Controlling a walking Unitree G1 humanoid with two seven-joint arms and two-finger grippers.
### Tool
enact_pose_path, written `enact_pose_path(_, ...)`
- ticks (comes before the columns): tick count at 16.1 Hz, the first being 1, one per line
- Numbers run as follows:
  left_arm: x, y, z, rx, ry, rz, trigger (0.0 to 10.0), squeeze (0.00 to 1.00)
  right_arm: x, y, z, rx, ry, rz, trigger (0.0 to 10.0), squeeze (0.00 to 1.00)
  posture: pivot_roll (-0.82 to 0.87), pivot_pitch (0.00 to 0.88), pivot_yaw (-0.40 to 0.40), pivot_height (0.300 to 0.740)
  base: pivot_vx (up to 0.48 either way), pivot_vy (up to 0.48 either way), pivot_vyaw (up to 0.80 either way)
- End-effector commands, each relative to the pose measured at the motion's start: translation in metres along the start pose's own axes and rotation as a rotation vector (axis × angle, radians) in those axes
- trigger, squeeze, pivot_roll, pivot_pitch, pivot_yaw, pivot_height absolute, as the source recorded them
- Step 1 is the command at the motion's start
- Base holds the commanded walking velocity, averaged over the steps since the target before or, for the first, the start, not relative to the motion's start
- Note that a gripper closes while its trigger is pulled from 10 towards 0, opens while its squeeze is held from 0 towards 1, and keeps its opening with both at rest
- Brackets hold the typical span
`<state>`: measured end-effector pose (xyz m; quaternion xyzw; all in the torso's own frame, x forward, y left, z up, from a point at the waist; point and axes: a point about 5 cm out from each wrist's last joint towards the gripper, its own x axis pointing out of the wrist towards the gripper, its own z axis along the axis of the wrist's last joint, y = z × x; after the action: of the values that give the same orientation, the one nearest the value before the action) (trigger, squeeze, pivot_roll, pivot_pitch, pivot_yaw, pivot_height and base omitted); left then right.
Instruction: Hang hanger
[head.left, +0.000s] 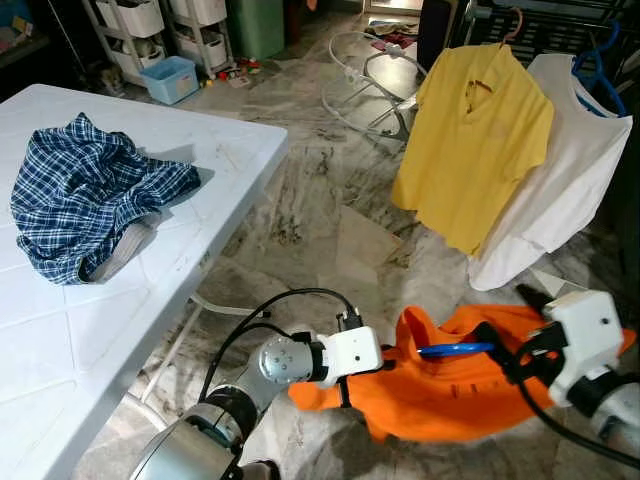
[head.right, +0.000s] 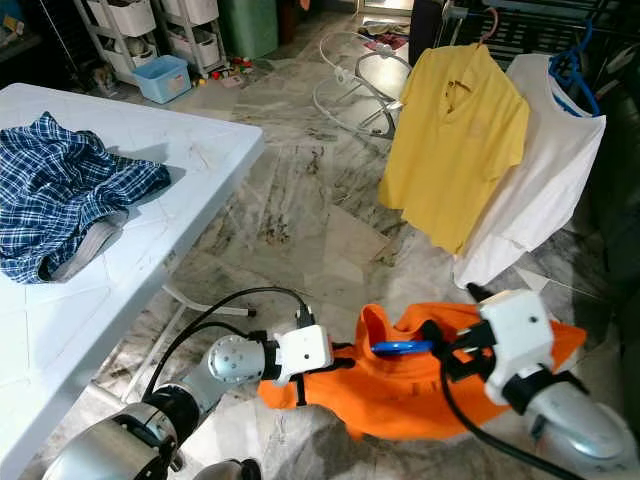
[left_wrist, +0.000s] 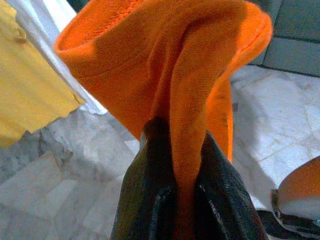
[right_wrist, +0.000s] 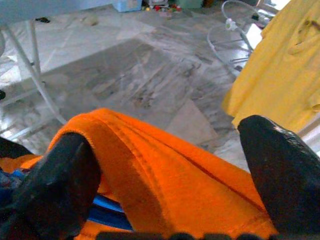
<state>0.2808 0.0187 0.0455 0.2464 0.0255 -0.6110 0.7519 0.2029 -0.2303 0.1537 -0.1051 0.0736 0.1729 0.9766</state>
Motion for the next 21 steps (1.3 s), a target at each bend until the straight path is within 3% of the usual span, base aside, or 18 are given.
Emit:
enact_pose_path(1, 0.0, 0.007, 0.004, -0.002, -0.011, 0.035, 10.0, 0.0, -0.002, 0.002, 0.013, -0.012, -0.054, 0.034, 10.0, 1.0, -0.1, 0.077, 0.017, 0.74, 0.0, 0.0, 0.0)
enact_pose_path(5, 0.0, 0.004, 0.001, -0.007, 0.004, 0.033, 10.0, 0.0, -0.013, 0.0, 0.013, -0.052, 0.027, 0.088, 10.0, 1.0, -0.1, 0.079, 0.018, 0.74, 0.0, 0.0, 0.0)
enact_pose_path(8, -0.002, 0.007, -0.001, -0.002, 0.03, 0.043, 10.0, 0.0, -0.02, -0.007, 0.021, -0.059, 0.008, 0.069, 10.0, 1.0, -0.11, 0.083, 0.019, 0.74, 0.0, 0.0, 0.0)
enact_pose_path(9, -0.003, 0.01, -0.002, 0.003, 0.046, 0.055, 10.0, 0.0, -0.029, -0.011, 0.016, -0.082, 0.08, 0.079, 10.0, 1.0, -0.11, 0.084, 0.021, 0.74, 0.0, 0.0, 0.0)
enact_pose_path(12, -0.003, 0.013, -0.001, 0.005, 0.052, 0.067, 10.0, 0.0, -0.039, -0.002, 0.007, -0.105, 0.197, 0.165, 10.0, 1.0, -0.11, 0.085, 0.024, 0.74, 0.0, 0.0, 0.0)
enact_pose_path(15, -0.002, 0.014, -0.001, 0.004, 0.056, 0.073, 10.0, 0.0, -0.04, 0.002, 0.011, -0.1, 0.187, 0.181, 10.0, 1.0, -0.12, 0.087, 0.027, 0.74, 0.0, 0.0, 0.0)
enact_pose_path(21, 0.001, 0.016, 0.002, 0.003, 0.053, 0.085, 10.0, 0.0, -0.029, 0.032, 0.005, -0.049, 0.168, 0.288, 10.0, 1.0, -0.12, 0.089, 0.027, 0.74, 0.0, 0.0, 0.0)
